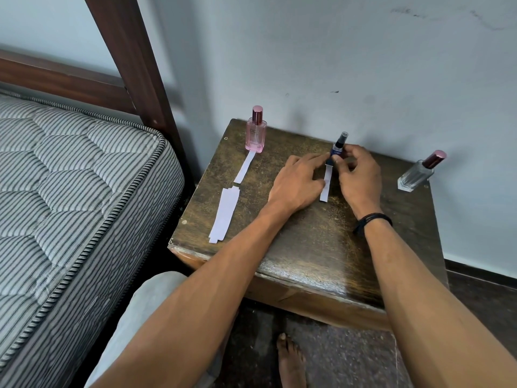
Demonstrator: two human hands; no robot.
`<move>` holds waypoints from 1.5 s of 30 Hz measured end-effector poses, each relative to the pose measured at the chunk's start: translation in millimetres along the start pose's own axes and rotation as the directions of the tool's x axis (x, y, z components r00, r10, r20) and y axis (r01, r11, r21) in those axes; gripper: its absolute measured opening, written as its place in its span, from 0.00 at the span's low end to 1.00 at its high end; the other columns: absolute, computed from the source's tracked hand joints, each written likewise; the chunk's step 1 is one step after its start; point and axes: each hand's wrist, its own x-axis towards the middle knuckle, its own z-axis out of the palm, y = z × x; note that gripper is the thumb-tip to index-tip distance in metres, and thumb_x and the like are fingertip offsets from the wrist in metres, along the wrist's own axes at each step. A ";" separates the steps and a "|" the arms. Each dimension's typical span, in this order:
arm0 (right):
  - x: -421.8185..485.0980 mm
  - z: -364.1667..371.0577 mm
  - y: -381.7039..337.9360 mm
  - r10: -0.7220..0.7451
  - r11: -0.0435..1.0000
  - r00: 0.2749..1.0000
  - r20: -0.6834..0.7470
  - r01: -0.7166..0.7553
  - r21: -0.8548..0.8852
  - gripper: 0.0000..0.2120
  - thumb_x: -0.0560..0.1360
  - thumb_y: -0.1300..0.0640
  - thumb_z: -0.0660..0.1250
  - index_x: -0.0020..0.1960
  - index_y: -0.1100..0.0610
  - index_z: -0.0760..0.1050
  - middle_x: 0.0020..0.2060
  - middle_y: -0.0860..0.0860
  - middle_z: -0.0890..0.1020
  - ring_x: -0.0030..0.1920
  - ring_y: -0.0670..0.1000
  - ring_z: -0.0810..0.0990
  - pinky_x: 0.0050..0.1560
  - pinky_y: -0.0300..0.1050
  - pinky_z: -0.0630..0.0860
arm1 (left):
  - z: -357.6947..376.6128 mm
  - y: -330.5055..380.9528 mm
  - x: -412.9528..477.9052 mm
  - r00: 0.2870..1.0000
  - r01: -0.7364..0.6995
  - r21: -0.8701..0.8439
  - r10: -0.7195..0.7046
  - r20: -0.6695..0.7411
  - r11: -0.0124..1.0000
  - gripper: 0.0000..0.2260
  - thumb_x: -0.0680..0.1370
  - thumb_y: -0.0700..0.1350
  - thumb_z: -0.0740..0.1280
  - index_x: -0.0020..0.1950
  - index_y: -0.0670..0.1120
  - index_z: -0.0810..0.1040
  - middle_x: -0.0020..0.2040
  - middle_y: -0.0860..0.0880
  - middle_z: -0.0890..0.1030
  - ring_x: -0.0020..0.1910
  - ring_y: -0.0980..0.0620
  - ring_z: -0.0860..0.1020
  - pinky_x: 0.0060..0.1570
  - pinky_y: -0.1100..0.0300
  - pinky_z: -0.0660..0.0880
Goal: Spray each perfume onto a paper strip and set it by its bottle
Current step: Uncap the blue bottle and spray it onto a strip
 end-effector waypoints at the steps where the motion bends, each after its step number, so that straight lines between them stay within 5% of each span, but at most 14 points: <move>1: -0.2 -0.2 -0.1 -0.001 1.000 1.000 0.002 0.001 -0.005 0.14 0.80 0.53 0.70 0.65 0.53 0.80 0.58 0.49 0.84 0.56 0.51 0.82 0.57 0.51 0.78 | 0.0 -0.1 -0.1 1.000 -0.001 0.000 0.001 -0.002 1.000 0.30 0.76 0.43 0.66 0.78 0.54 0.66 0.76 0.56 0.69 0.72 0.48 0.64 0.67 0.51 0.66; 33: -3.3 -1.2 -0.6 0.007 0.999 1.000 0.010 -0.007 0.036 0.11 0.79 0.52 0.72 0.60 0.52 0.81 0.46 0.44 0.82 0.46 0.46 0.81 0.51 0.47 0.80 | -1.0 1.2 -2.0 1.000 -0.001 0.014 0.000 0.011 1.000 0.30 0.76 0.43 0.65 0.79 0.53 0.66 0.76 0.54 0.70 0.71 0.47 0.65 0.68 0.52 0.65; 37: -4.9 -2.8 -2.3 0.040 0.994 0.999 0.018 -0.041 0.098 0.19 0.77 0.52 0.75 0.66 0.52 0.79 0.46 0.44 0.82 0.43 0.41 0.80 0.48 0.38 0.77 | -0.2 0.0 -1.2 1.000 0.006 0.011 -0.006 -0.003 1.000 0.30 0.76 0.43 0.65 0.79 0.52 0.66 0.76 0.54 0.69 0.72 0.47 0.64 0.69 0.52 0.65; 41: -7.0 -6.1 -4.8 0.067 0.986 0.998 0.008 -0.068 0.155 0.25 0.74 0.51 0.77 0.69 0.53 0.76 0.48 0.46 0.82 0.44 0.39 0.79 0.44 0.26 0.72 | -1.1 1.2 -2.9 0.999 0.033 -0.055 -0.034 -0.017 0.998 0.29 0.76 0.42 0.65 0.78 0.51 0.67 0.75 0.53 0.70 0.71 0.48 0.65 0.68 0.54 0.65; 45: -14.8 -16.5 -12.5 0.150 0.958 0.988 -0.029 -0.138 0.252 0.25 0.74 0.53 0.78 0.69 0.53 0.78 0.46 0.45 0.82 0.44 0.41 0.78 0.48 0.32 0.74 | -4.8 -1.7 -4.6 0.997 0.034 -0.221 -0.048 -0.059 0.975 0.29 0.72 0.40 0.64 0.75 0.47 0.72 0.72 0.49 0.74 0.70 0.48 0.71 0.70 0.47 0.70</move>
